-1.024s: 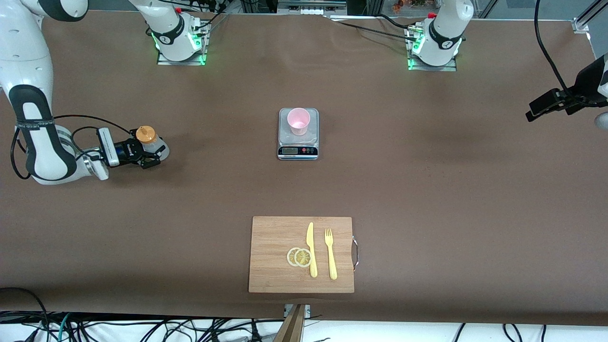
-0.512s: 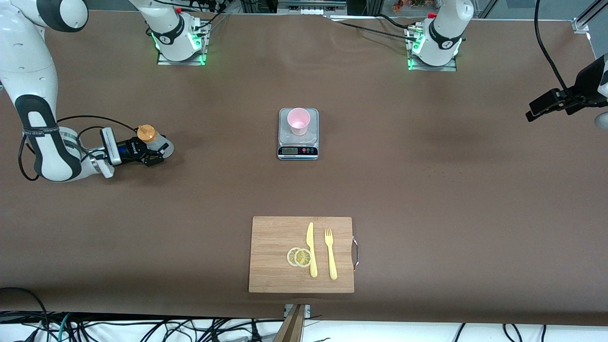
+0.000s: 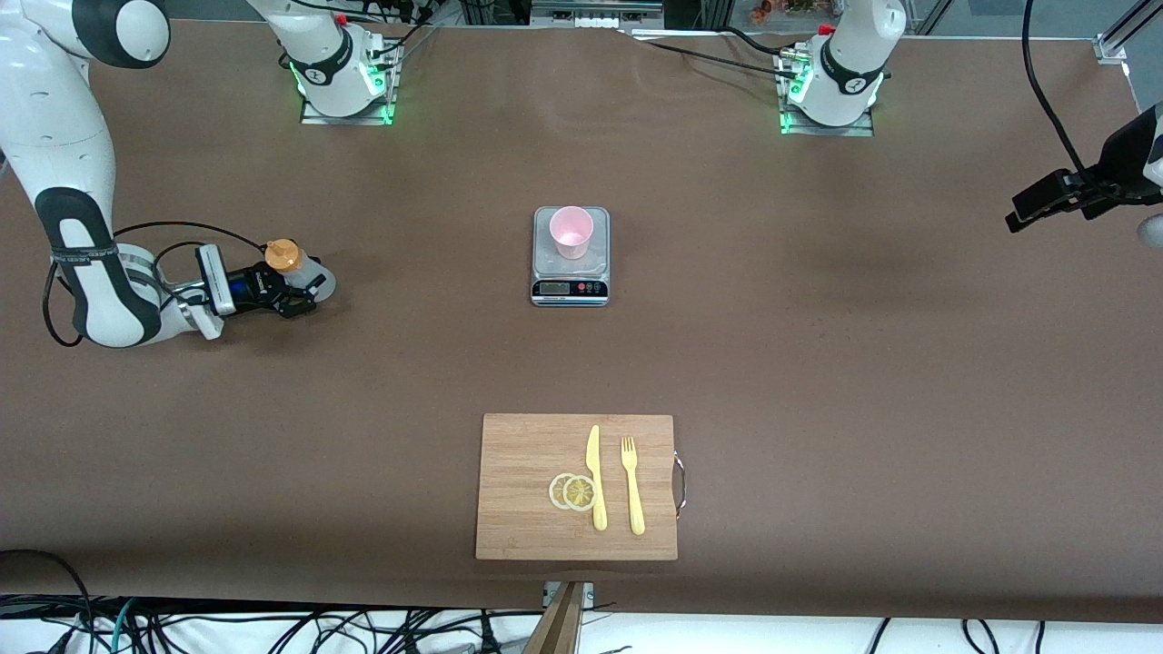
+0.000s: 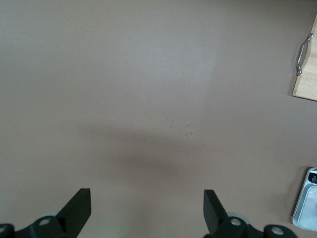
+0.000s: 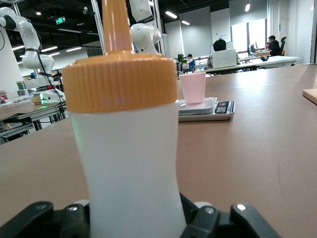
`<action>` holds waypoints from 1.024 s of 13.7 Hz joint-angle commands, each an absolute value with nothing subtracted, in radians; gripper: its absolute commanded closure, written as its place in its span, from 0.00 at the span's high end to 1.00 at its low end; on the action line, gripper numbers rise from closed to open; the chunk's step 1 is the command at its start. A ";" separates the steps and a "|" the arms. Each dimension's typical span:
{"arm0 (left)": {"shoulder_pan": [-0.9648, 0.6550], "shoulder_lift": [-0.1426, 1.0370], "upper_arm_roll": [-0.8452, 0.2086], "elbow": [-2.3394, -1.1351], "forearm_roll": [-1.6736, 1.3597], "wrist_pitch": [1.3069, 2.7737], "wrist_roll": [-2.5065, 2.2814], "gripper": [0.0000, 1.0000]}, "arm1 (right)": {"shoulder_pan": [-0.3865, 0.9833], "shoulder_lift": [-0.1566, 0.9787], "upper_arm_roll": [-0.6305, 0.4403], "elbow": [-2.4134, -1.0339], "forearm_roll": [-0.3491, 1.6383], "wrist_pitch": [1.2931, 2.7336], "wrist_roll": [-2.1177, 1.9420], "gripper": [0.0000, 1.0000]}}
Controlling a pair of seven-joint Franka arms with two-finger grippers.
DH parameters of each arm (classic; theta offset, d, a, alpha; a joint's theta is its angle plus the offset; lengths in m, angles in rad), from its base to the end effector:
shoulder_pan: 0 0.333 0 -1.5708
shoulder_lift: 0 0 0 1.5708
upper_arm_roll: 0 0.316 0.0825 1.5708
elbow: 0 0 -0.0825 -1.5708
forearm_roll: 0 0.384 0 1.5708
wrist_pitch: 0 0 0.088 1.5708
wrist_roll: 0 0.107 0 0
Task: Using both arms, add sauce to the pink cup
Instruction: 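Set the bottle down and open the right gripper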
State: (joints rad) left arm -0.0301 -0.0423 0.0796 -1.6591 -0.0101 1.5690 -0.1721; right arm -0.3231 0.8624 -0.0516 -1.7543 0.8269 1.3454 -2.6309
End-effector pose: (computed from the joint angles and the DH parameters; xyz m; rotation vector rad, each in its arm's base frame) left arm 0.5386 0.0265 0.6058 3.1110 0.3462 -0.0762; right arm 0.5120 -0.1037 0.0863 -1.0996 -1.4190 -0.7321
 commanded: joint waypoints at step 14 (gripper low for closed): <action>-0.026 -0.048 0.081 -1.652 -0.029 1.551 -0.152 1.00 | -0.377 0.856 -0.093 -1.681 0.822 1.324 -2.631 1.00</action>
State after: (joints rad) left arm -0.0301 -0.0424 0.0795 -1.6591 -0.0101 1.5655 -0.1718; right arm -0.3647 0.8615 -0.0768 -1.6961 0.8311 1.3450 -2.6332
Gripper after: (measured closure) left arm 0.000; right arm 0.000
